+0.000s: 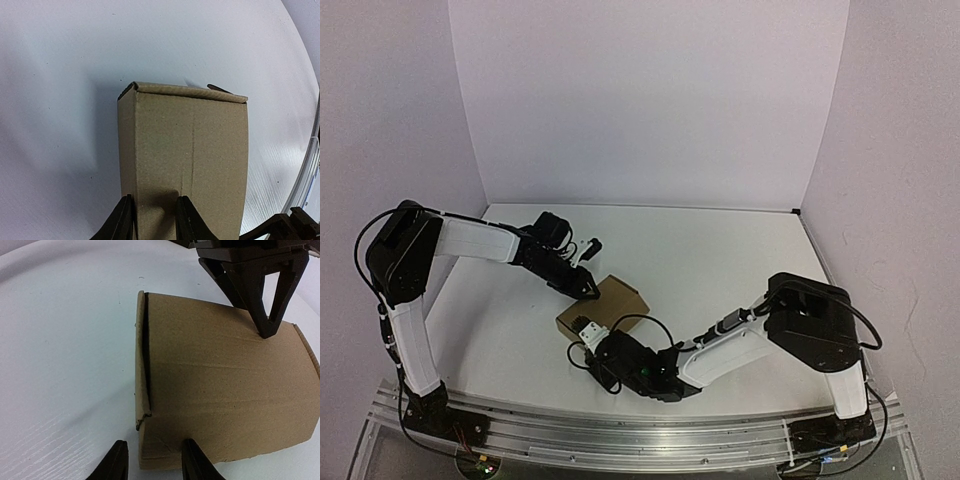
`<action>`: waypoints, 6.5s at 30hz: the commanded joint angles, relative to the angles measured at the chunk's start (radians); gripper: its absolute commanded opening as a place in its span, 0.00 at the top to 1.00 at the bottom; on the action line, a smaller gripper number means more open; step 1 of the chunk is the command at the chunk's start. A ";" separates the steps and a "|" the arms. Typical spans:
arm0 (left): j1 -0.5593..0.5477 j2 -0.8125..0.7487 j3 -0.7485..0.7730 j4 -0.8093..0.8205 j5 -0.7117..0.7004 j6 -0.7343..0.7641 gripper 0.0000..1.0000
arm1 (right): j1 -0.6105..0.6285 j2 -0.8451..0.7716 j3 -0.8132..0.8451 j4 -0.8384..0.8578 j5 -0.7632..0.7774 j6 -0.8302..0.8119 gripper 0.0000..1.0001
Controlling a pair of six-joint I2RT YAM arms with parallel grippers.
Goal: Fold the paper box
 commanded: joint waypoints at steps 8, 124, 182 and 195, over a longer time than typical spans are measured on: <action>-0.012 0.026 -0.051 -0.081 -0.054 0.063 0.72 | 0.001 -0.291 -0.165 0.035 -0.164 0.045 0.44; -0.055 0.071 -0.072 -0.210 0.266 0.740 0.72 | -0.303 -0.179 -0.435 0.530 -0.262 -0.030 0.71; -0.045 -0.762 -0.504 -0.015 0.025 0.353 0.24 | -0.123 -0.257 -0.608 0.496 -0.031 0.279 0.94; -0.173 -0.534 -0.577 0.349 -0.033 0.410 0.31 | -0.123 -0.401 -0.697 0.386 -0.045 0.216 0.91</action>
